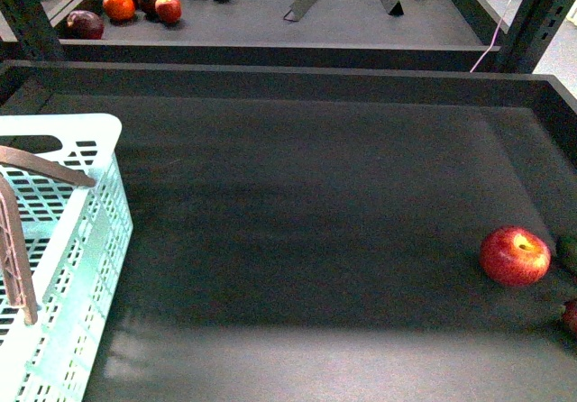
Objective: Pick apple with right arm and hold basket with left
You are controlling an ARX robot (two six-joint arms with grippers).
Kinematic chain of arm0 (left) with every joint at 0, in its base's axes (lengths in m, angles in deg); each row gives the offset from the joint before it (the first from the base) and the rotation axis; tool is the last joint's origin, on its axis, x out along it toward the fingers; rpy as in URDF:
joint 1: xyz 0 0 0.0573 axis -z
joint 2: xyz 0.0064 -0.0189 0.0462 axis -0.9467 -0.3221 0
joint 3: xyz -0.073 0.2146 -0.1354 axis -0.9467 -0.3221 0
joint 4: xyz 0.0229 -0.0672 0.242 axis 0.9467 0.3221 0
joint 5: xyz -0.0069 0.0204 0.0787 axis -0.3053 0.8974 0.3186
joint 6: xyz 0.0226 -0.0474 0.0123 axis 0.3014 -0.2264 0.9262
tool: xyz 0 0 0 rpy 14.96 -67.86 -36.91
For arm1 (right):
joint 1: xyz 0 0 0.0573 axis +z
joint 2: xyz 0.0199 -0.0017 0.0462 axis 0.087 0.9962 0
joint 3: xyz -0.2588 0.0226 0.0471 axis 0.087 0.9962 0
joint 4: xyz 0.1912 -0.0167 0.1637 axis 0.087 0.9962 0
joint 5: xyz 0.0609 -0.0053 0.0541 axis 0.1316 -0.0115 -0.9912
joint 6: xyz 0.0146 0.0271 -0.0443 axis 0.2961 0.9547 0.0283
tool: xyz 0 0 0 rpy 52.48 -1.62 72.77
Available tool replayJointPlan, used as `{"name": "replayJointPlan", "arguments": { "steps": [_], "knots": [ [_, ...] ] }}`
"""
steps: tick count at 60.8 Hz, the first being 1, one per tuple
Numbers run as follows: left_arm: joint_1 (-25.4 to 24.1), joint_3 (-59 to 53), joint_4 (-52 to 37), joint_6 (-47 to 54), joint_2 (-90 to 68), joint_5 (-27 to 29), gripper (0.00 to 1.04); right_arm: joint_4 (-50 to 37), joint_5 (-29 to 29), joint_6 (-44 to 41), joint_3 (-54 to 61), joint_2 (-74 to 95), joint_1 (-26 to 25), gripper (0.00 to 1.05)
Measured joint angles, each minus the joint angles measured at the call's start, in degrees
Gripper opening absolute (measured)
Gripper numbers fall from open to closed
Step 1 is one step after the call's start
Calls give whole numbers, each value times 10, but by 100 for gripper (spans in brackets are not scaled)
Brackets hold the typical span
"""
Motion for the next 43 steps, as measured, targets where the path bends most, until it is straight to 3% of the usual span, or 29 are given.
{"name": "replayJointPlan", "arguments": {
  "steps": [43],
  "knots": [
    [0,0,0,0,0,0,98,0,0,0,0,0,0,96]
  ]
}}
